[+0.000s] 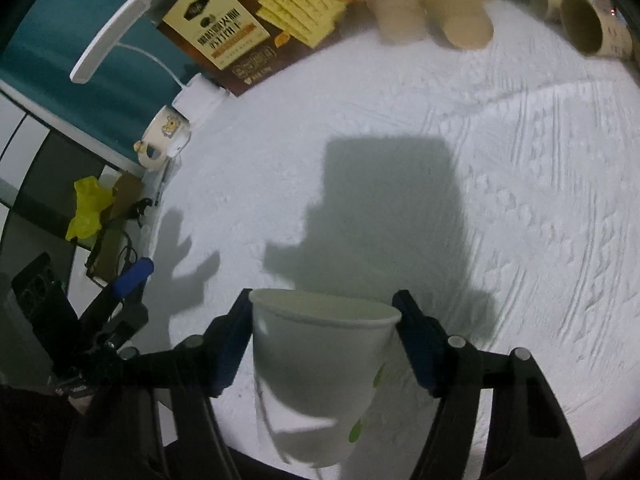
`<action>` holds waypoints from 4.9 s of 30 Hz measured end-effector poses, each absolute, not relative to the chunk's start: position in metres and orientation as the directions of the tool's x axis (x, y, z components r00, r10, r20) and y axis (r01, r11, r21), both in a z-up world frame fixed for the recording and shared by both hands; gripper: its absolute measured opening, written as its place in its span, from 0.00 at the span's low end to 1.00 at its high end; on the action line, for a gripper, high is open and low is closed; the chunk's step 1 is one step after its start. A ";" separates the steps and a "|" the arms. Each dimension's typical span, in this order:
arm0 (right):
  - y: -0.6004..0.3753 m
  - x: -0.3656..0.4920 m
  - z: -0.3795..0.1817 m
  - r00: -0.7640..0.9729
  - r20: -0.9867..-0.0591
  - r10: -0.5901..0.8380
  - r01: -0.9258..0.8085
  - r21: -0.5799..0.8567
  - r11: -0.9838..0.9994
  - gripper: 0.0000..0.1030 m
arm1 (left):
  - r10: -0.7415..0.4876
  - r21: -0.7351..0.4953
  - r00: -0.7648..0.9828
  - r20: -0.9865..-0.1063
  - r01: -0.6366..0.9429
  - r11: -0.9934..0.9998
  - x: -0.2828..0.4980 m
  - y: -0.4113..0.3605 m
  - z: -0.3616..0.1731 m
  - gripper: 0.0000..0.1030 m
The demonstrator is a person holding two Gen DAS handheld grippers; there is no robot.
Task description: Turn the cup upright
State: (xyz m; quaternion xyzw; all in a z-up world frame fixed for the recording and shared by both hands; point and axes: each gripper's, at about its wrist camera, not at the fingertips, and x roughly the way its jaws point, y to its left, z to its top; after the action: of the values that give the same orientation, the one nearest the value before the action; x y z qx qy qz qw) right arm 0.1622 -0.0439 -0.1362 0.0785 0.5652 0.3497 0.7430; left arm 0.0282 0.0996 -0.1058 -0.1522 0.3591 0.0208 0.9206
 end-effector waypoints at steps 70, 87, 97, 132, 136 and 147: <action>-0.149 0.021 -0.116 0.720 -0.653 0.238 -0.256 0.069 0.964 0.76 | -0.090 -0.141 0.766 -0.636 -0.001 0.990 0.018 0.016 -0.087 0.91; -0.205 0.001 -0.077 0.773 -0.619 0.142 -0.123 0.074 0.990 0.76 | -0.106 -0.053 0.798 -0.593 0.093 0.994 0.018 -0.019 -0.060 0.91; -0.210 -0.015 -0.020 0.839 -0.532 0.119 -0.111 0.046 0.993 0.76 | -0.103 -0.019 0.860 -0.500 0.108 0.994 0.012 -0.024 -0.019 0.91; -0.148 -0.074 0.112 0.942 -0.255 0.216 -0.217 0.024 0.976 0.96 | -0.078 -0.054 0.985 -0.155 0.070 0.996 -0.047 0.033 0.094 0.91; -0.142 -0.063 0.107 0.936 -0.272 0.221 -0.224 0.023 0.974 0.96 | -0.067 -0.049 0.982 -0.176 0.059 0.997 -0.041 0.039 0.091 0.91; -0.145 -0.045 0.097 0.927 -0.301 0.223 -0.224 0.033 0.974 0.96 | -0.064 -0.047 0.976 -0.207 0.055 0.997 -0.029 0.040 0.082 0.91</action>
State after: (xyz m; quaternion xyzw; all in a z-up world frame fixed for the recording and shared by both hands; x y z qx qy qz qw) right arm -0.0446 -0.1450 0.0973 -0.0010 0.1532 0.1139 0.9816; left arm -0.0293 0.0404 0.0819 -0.0204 0.1049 -0.0300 0.9938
